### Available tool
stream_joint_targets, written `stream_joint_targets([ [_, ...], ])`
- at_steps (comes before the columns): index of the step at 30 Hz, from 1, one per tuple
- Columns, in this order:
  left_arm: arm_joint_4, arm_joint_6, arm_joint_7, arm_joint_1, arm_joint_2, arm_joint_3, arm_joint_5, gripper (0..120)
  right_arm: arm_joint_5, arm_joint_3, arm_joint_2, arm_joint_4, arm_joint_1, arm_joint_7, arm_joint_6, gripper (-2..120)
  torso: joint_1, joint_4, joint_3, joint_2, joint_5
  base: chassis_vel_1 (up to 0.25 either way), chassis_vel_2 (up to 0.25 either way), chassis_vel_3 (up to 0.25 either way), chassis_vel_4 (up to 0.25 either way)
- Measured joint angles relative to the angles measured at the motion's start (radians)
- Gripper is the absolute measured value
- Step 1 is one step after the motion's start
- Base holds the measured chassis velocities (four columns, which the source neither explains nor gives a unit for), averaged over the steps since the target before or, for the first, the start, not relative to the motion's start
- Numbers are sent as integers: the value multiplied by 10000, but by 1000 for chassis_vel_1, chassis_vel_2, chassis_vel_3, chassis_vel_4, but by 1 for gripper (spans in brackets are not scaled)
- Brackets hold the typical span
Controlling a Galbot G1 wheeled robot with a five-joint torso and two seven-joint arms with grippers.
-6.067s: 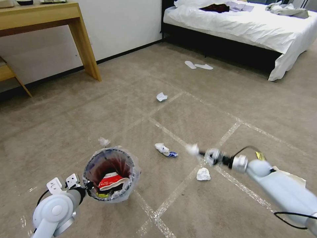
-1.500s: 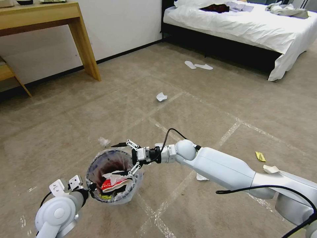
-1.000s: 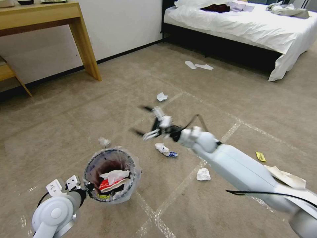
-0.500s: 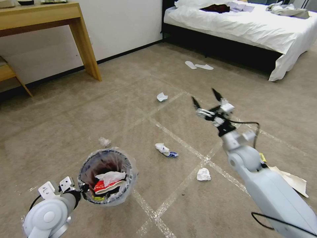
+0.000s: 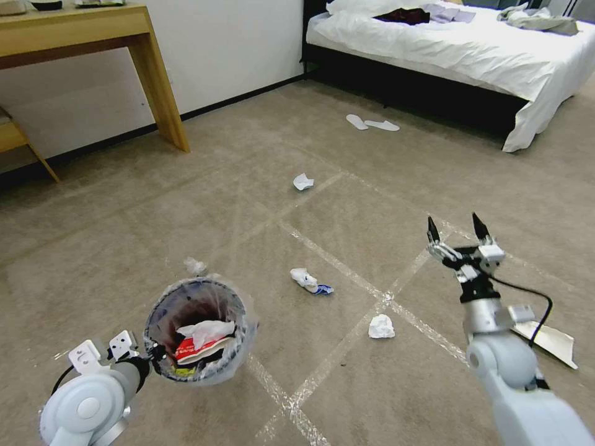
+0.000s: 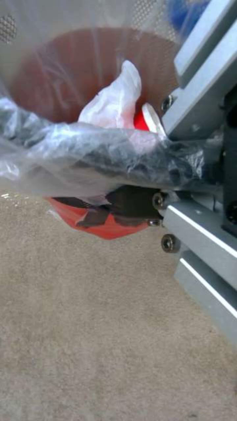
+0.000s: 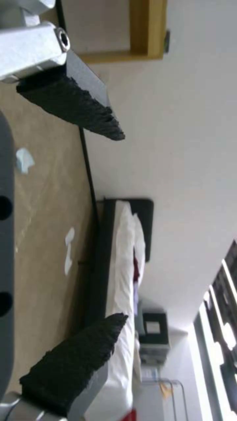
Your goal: Pick up the trash bin and place the garbage on the floor into it.
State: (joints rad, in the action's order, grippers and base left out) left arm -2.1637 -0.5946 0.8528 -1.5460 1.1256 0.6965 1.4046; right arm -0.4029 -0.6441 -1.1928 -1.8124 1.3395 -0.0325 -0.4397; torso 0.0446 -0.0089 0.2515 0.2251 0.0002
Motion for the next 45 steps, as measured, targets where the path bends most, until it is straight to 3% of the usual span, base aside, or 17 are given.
stream_joint_targets([
  [14,-133,-16,47,-60,111,-19,-39,0,1074,-610,-1295,-224,1069,-301,-1116,100,1,0,1,0,-1,0,0,0,0],
  [24,-122,-7,7,-117,260,-87,-264,0,1638,-319,-1567,80,1184,-476,-1559,100,2,0,1,0,1,0,0,0,0],
  [45,-161,46,-87,-233,239,-106,-483,0,1772,-118,-1687,476,947,-539,-1614,100,1,-1,1,-2,0,-7,5,6,-8],
])
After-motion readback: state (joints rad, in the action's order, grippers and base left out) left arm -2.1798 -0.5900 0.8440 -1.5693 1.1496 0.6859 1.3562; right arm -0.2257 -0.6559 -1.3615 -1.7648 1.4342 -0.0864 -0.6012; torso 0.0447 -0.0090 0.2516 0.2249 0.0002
